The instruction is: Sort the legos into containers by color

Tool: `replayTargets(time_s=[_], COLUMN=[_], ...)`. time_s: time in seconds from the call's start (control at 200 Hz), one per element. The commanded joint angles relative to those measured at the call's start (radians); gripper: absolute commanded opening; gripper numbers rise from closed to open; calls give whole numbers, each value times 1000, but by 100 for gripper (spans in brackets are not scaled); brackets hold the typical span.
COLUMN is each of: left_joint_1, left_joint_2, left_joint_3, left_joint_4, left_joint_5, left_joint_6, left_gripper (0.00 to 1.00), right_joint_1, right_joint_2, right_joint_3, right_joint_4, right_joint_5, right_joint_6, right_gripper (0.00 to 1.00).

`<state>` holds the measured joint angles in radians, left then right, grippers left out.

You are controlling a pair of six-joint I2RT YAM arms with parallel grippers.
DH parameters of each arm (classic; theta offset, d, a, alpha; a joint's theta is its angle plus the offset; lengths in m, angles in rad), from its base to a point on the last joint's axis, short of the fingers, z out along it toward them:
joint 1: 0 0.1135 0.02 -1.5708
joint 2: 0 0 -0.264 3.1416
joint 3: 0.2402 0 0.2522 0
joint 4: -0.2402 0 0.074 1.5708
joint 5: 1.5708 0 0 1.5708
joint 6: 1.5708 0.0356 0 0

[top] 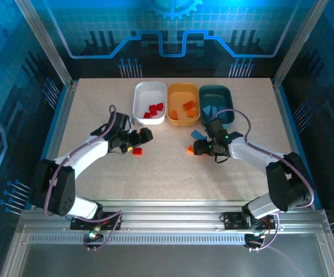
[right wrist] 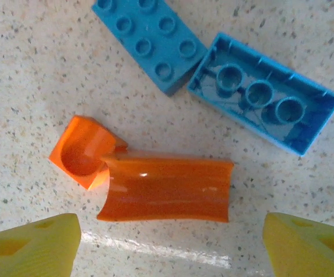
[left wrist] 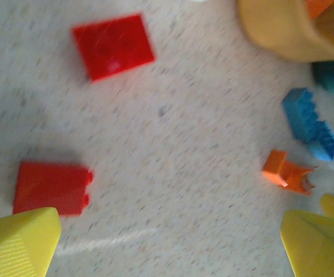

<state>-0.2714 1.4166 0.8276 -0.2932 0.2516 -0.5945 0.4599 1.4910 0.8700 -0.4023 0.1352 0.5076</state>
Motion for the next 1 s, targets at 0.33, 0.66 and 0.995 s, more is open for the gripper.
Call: replayTargets(time_s=[0.33, 0.66, 0.995], left_joint_1=[-38, -45, -56], left_joint_2=[-93, -109, -83], left_joint_3=[-146, -170, -175], left_joint_4=[121, 129, 160], left_joint_5=[13, 11, 14], left_joint_6=[-91, -93, -96], left_gripper=[99, 99, 99], right_joint_1=[-13, 21, 60], right_joint_2=[290, 299, 172], right_joint_3=[252, 194, 64], right_joint_4=[-104, -95, -150], right_joint_5=[213, 220, 191], right_joint_6=[-65, -63, -23], right_gripper=[0, 0, 0])
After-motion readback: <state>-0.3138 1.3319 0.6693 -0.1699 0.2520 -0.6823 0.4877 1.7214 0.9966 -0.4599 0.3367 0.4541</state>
